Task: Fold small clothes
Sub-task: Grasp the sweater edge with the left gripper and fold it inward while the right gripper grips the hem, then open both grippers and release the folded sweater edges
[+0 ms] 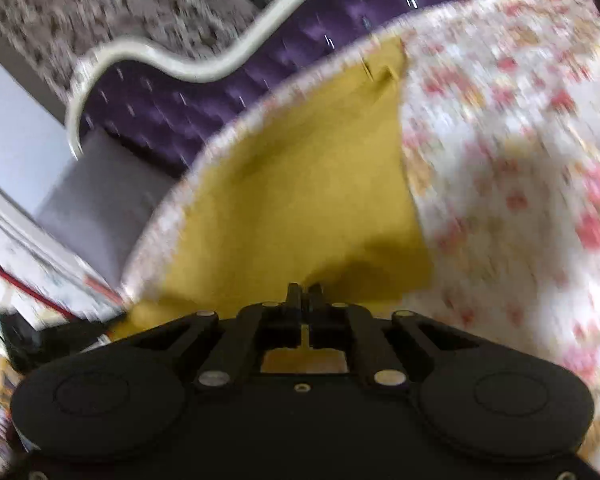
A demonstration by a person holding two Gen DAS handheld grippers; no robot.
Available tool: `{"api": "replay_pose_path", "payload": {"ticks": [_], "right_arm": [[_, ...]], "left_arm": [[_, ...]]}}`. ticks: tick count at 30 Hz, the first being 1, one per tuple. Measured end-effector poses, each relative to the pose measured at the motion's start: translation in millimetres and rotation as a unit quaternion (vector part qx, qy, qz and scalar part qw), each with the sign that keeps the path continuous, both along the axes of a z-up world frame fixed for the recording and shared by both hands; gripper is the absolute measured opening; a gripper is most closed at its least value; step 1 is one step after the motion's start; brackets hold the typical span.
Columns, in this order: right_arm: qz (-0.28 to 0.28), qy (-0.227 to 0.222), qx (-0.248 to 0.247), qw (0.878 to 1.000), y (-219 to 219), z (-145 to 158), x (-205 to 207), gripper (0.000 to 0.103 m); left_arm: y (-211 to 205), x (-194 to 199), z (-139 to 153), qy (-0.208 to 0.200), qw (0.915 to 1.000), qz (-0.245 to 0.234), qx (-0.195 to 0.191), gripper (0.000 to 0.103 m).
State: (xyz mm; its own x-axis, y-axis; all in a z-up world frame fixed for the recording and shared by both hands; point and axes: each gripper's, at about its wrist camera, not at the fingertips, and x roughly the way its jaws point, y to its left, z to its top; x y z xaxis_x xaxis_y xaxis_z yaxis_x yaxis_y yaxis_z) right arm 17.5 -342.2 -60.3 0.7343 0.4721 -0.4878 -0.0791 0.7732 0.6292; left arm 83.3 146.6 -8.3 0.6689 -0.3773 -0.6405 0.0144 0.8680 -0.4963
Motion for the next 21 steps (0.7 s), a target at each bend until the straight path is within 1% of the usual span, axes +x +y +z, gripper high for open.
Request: {"api": "replay_pose_path", "payload": {"ticks": [2,4,5,6,8,9,10,11,13,14,15,16,17,19,21], "right_arm": [[-0.013,-0.02,0.03,0.999,-7,13,20,0.01],[-0.027,-0.035,0.038,0.998,-12,22,43,0.01],[-0.034,-0.041,0.027,0.998,-13,25,55,0.01],[-0.044,-0.042,0.015,0.998,-14,25,68,0.01],[-0.066,-0.035,0.006,0.997,-18,21,95,0.01],[-0.076,-0.028,0.004,0.997,-19,16,105,0.012],[-0.088,-0.02,0.0,0.996,-21,11,115,0.018],[-0.098,-0.015,-0.005,0.995,-21,7,122,0.019],[-0.109,-0.012,-0.023,0.994,-21,2,126,0.02],[-0.113,-0.015,-0.035,0.993,-20,1,124,0.021],[-0.113,-0.02,-0.043,0.992,-19,1,121,0.025],[-0.11,-0.027,-0.05,0.992,-20,1,118,0.029],[-0.107,-0.032,-0.058,0.992,-20,0,113,0.033],[-0.1,-0.042,-0.083,0.991,-18,0,103,0.037],[-0.092,-0.044,-0.116,0.988,-16,-1,100,0.038]], "left_arm": [[5,16,6,0.0,0.9998,0.001,-0.022,0.006],[8,34,11,-0.002,0.9994,0.003,-0.035,0.006],[8,45,13,-0.002,0.9994,0.005,-0.034,0.006],[8,55,15,-0.005,0.9996,0.012,-0.024,0.006],[7,74,14,-0.004,0.9998,0.02,-0.007,0.007],[8,83,13,-0.002,0.9997,0.023,-0.001,0.008],[9,91,11,0.001,0.9997,0.026,0.003,0.009],[10,98,8,0.006,0.9996,0.026,0.004,0.01],[15,104,3,0.018,0.9994,0.029,0.005,0.015],[17,104,2,0.016,0.9993,0.032,0.008,0.016],[18,101,2,0.011,0.9992,0.033,0.017,0.02],[18,97,2,0.006,0.9991,0.032,0.028,0.028],[17,93,1,0.001,0.9989,0.025,0.039,0.031],[12,86,-2,-0.005,0.9986,0.001,0.052,0.031],[7,79,-6,-0.005,0.9978,-0.035,0.056,0.032]]}}
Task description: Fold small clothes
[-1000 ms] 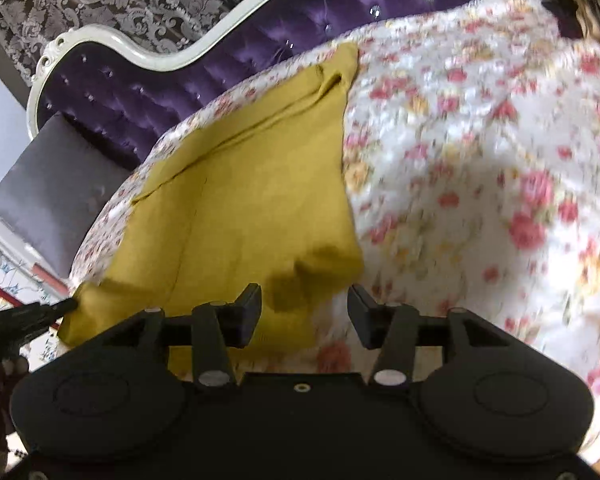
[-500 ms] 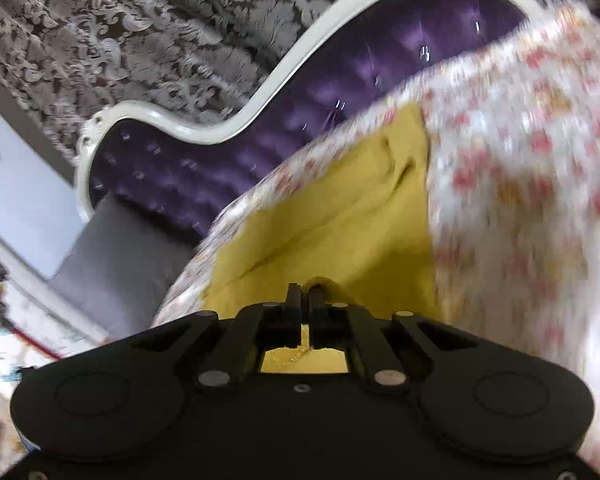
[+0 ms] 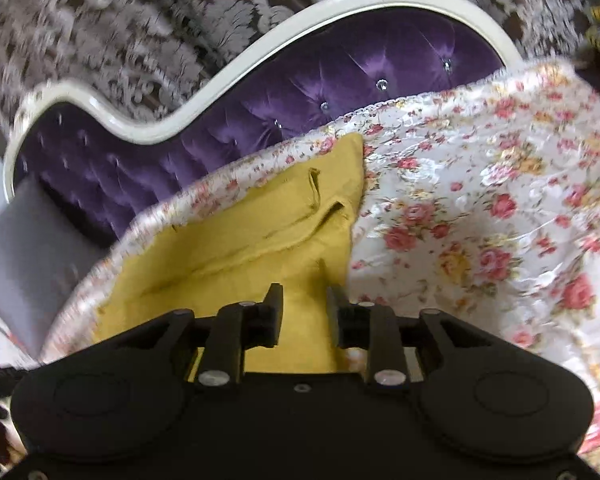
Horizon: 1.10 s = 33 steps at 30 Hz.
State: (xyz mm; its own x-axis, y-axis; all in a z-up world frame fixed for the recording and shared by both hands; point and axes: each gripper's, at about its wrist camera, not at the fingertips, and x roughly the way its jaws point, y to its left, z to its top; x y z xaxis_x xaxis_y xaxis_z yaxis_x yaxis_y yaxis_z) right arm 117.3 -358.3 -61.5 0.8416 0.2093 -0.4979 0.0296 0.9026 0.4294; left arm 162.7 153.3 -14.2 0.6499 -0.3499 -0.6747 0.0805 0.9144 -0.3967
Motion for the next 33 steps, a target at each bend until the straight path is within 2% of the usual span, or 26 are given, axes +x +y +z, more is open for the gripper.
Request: {"api": "replay_pose_path", "payload": {"ticks": [3,6,9,10,13,19,20,21,22,25,28,30,33], "right_arm": [[0.013,-0.001,-0.04,0.999,4,0,0,0.038],[0.026,-0.015,-0.074,0.997,11,2,5,0.039],[0.047,-0.032,-0.1,0.993,18,2,11,0.052],[0.055,-0.035,-0.109,0.992,20,1,14,0.052],[0.07,-0.035,-0.128,0.989,27,-2,23,0.052],[0.09,-0.025,-0.143,0.985,32,-10,32,0.051],[0.095,-0.023,-0.142,0.985,32,-11,32,0.048],[0.102,-0.024,-0.141,0.984,33,-11,32,0.024],[0.107,-0.027,-0.143,0.984,34,-10,31,0.009],[0.113,-0.054,-0.141,0.982,35,-4,23,0.007],[0.063,-0.075,-0.134,0.986,23,5,18,0.007],[0.031,-0.069,-0.133,0.988,11,7,21,0.007],[0.019,-0.047,-0.128,0.99,2,1,28,0.007]], "left_arm": [[-7,-10,-6,-0.002,0.9994,-0.033,0.001,0.039],[-12,-20,-5,-0.023,0.9984,-0.049,0.014,0.043],[-18,-24,-4,-0.035,0.9965,-0.069,0.031,0.049],[-19,-23,-5,-0.034,0.9959,-0.074,0.039,0.05],[-23,-24,-4,-0.042,0.9937,-0.086,0.059,0.05],[-23,-27,-3,-0.048,0.9919,-0.101,0.061,0.05],[-23,-27,-3,-0.049,0.9914,-0.104,0.063,0.05],[-24,-27,-3,-0.049,0.991,-0.105,0.066,0.05],[-24,-26,-3,-0.049,0.9906,-0.107,0.069,0.05],[-25,-26,-3,-0.053,0.989,-0.115,0.077,0.052],[-29,-25,-2,-0.059,0.9856,-0.128,0.095,0.056],[-32,-23,-2,-0.06,0.9837,-0.134,0.104,0.059],[-34,-20,-3,-0.06,0.9815,-0.146,0.107,0.06]]}}
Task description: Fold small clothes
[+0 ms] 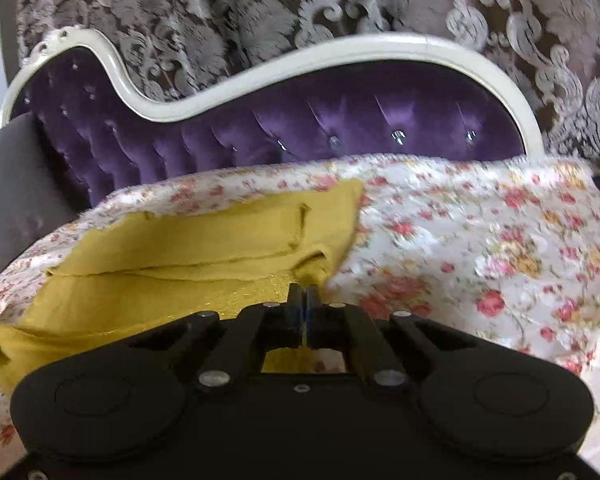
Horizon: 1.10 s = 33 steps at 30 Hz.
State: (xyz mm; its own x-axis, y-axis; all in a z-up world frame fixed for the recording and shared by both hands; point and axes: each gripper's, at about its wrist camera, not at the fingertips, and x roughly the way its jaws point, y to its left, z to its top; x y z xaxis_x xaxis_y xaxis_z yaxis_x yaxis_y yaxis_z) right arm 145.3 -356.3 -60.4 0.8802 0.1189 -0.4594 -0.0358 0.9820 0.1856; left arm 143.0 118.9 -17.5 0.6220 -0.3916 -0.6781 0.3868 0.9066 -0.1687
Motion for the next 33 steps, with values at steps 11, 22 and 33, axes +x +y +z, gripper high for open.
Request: {"api": "replay_pose_path", "payload": {"ticks": [11,22,33], "right_arm": [[0.016,0.006,-0.007,1.0,8,-5,-1,0.007],[0.025,-0.002,-0.007,1.0,10,3,-1,0.007],[0.031,-0.007,-0.007,0.999,16,5,-4,0.007]], "left_arm": [[-10,35,2,0.001,1.0,-0.005,0.001,0.06],[-25,82,-9,0.023,0.9997,-0.003,0.009,0.059],[-38,60,-19,-0.003,0.9997,-0.017,0.018,0.006]]}}
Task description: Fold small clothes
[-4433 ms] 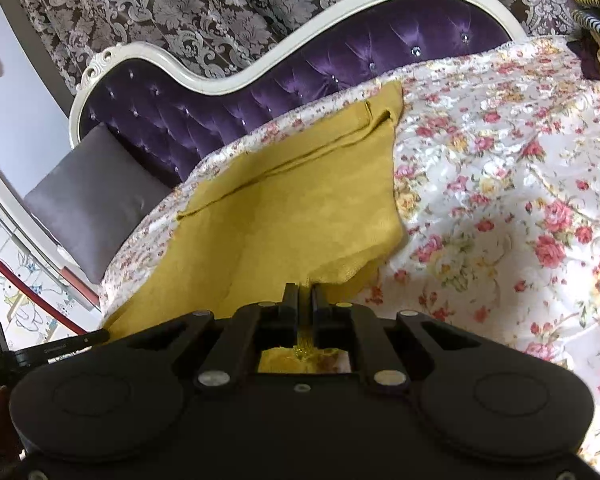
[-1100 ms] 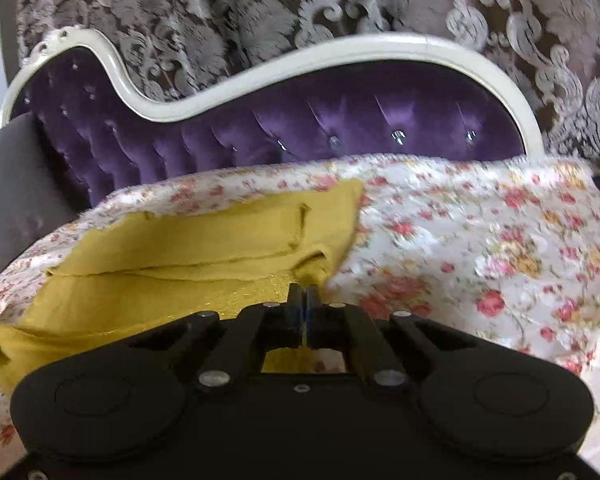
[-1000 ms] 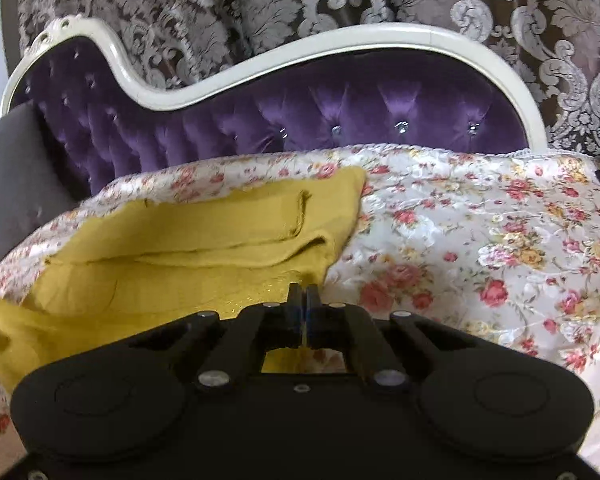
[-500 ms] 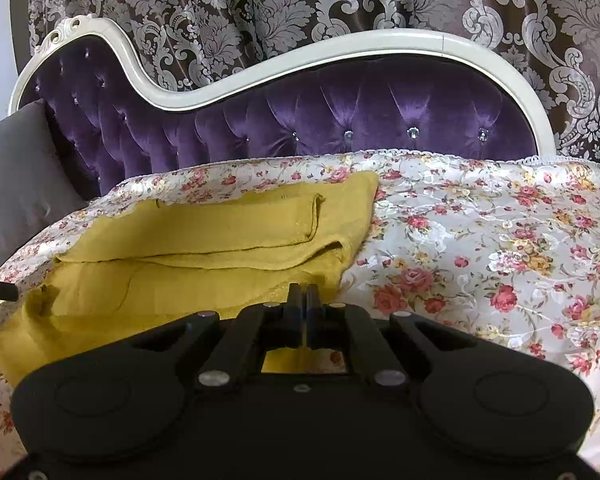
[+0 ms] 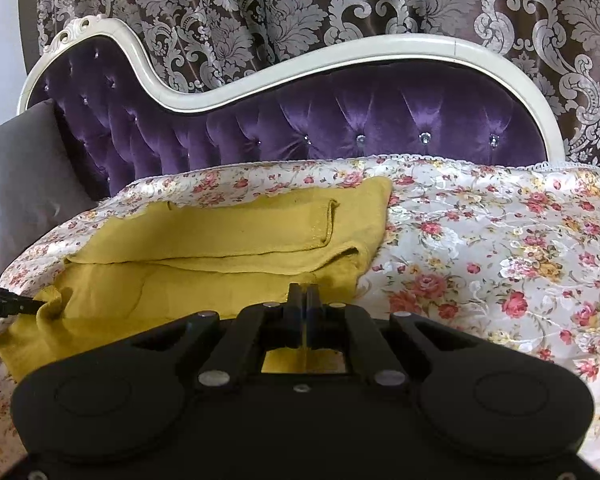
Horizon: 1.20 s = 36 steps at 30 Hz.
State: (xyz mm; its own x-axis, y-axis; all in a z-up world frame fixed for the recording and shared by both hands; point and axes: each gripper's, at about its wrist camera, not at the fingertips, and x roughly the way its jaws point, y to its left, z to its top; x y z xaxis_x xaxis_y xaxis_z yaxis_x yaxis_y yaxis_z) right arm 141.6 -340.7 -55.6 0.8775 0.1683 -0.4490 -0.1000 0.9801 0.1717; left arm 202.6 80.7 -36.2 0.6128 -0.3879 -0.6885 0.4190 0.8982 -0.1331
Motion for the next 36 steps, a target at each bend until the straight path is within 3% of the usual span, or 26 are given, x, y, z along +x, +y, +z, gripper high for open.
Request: {"api": "replay_pose_path", "payload": {"ticks": [3,10,20,26,36], "right_arm": [[-0.002,-0.009,-0.001,1.0,0,4,-4,0.007],[-0.009,-0.042,0.0,0.999,-3,23,-6,0.007],[-0.019,-0.083,-0.008,0.996,-2,51,39,0.007],[-0.034,-0.071,-0.01,0.997,-6,47,88,0.007],[-0.066,0.005,-0.035,0.997,-11,1,141,0.007]], "left_arm": [[0,-13,7,-0.032,0.9994,0.009,0.005,0.006],[12,-18,41,-0.086,0.995,0.045,-0.023,0.006],[11,30,79,-0.143,0.986,0.078,-0.035,0.006],[7,81,73,-0.126,0.9869,0.095,-0.033,0.006],[7,140,5,-0.026,0.992,0.122,0.022,0.008]]}}
